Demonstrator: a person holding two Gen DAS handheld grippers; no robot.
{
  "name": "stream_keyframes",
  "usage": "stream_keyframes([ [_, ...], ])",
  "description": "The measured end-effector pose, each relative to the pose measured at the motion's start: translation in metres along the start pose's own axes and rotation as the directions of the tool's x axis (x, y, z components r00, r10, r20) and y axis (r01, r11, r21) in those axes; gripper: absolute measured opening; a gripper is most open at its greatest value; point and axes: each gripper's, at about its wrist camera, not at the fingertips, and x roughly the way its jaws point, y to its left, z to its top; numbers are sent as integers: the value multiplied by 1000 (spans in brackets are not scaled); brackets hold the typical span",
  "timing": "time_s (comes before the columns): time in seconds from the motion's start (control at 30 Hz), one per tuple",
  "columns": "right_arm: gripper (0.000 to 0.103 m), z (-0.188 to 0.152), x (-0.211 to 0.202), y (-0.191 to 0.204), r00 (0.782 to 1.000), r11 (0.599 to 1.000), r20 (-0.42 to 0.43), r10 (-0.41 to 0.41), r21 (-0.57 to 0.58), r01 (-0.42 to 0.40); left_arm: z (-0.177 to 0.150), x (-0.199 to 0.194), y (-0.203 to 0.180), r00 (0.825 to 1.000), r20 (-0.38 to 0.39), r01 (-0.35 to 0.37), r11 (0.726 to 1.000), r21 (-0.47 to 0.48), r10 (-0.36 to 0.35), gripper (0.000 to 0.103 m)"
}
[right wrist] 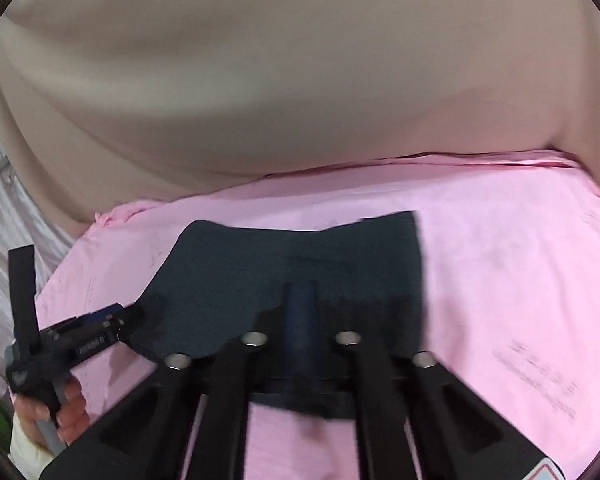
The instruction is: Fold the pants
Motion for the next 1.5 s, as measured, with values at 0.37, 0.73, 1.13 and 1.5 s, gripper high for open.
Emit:
stream_keyframes([
  [0.37,1,8,-12,-18,1000,999,8,-17,35,17,-12,16,-14,997,32,-78,994,79,76,56],
  [0.73,0,-47,-49,-19,975,976,-31,-219,-26,218,-14,4,-14,997,33,-70,995,72,68,56],
  [1.13,2,-123,-102,16,967,973,113,-230,19,229,-58,-51,5,991,102,-90,994,67,82,69],
  [1.5,47,-95,-66,-36,992,973,10,-122,198,118,-40,-48,24,997,68,25,999,-29,-23,88],
])
